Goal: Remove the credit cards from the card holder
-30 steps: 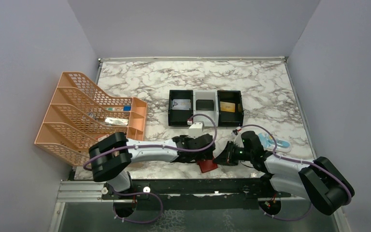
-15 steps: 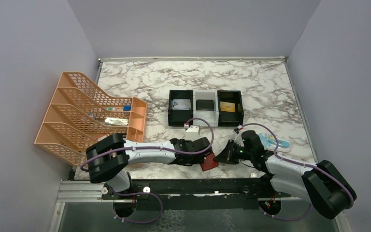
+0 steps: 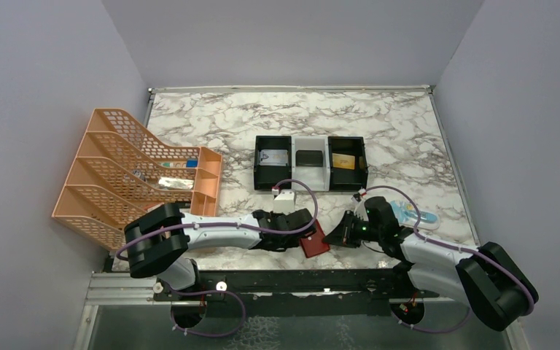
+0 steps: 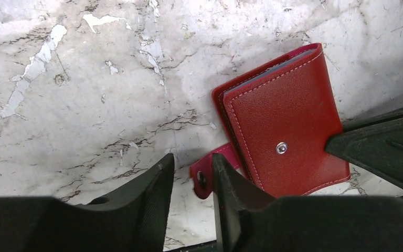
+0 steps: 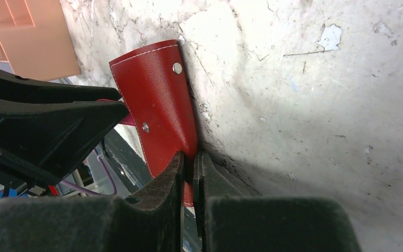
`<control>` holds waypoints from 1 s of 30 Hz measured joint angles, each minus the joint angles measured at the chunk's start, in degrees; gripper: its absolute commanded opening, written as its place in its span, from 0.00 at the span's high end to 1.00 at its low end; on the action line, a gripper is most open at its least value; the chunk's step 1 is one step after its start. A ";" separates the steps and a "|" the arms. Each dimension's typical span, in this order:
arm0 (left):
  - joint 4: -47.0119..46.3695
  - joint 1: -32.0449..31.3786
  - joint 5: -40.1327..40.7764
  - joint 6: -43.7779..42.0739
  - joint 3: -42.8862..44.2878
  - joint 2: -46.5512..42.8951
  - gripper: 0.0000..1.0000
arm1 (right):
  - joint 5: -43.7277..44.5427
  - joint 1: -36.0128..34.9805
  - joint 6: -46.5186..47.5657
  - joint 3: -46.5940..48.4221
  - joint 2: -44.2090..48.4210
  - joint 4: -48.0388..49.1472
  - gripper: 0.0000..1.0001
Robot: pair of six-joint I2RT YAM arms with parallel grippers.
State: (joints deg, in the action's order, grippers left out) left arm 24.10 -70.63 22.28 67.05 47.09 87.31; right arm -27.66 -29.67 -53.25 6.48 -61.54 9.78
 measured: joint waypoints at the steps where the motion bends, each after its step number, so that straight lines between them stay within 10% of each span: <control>1: 0.00 0.00 0.13 0.09 0.00 0.00 0.72 | 0.02 0.00 0.02 0.04 0.00 -0.07 0.99; 10: -2.29 0.00 1.11 0.94 -1.64 -2.34 1.00 | 0.00 0.00 1.29 0.85 -0.04 -1.25 0.91; 21: -4.63 0.00 3.43 -1.77 -3.56 -7.54 1.00 | 1.73 0.00 6.78 5.44 4.98 -8.70 0.54; 30: -6.58 0.00 4.52 -6.21 -3.56 -7.80 0.97 | -0.33 0.00 15.43 10.99 4.15 -11.06 0.50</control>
State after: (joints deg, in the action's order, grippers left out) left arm 17.52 -70.63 26.81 60.84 43.53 79.50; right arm -27.99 -29.67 -37.82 17.47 -57.39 -1.28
